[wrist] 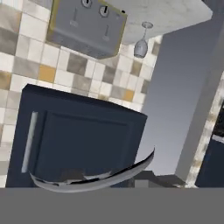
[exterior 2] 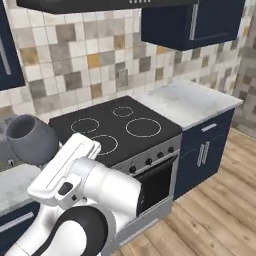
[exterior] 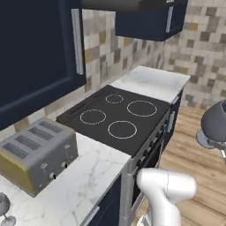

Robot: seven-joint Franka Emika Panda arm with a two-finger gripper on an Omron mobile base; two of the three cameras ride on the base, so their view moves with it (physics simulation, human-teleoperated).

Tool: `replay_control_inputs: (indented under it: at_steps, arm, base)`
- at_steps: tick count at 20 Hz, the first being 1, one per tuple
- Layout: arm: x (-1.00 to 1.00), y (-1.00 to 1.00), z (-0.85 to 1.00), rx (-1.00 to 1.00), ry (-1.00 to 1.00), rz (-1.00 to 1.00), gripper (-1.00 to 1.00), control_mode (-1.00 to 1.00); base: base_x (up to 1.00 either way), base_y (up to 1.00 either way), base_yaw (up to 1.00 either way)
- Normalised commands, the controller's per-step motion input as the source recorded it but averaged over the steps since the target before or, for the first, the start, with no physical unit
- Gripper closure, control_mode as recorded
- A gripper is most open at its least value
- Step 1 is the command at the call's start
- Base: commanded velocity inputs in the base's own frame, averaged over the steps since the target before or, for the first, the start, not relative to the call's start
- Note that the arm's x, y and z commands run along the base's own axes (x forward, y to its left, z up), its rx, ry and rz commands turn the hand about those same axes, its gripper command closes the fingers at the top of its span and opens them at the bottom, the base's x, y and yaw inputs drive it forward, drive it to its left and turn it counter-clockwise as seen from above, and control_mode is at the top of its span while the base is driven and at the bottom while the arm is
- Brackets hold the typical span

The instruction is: Retrieve the wine glasses from the counter and place one next to each plate.

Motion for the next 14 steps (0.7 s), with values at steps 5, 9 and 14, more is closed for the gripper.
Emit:
replay_control_inputs:
  at_steps: [5,9,14]
  arm:
    - [0.00,0.00,0.00,0.00,0.00,0.00,1.00,1.00]
    - [0.00,0.00,0.00,0.00,0.00,0.00,1.00,1.00]
    - [0.00,0.00,0.00,0.00,0.00,0.00,1.00,1.00]
  base:
    - [-0.02,0.00,-1.00]
    - [-0.08,0.05,-0.95]
    - [-0.08,0.00,-0.86]
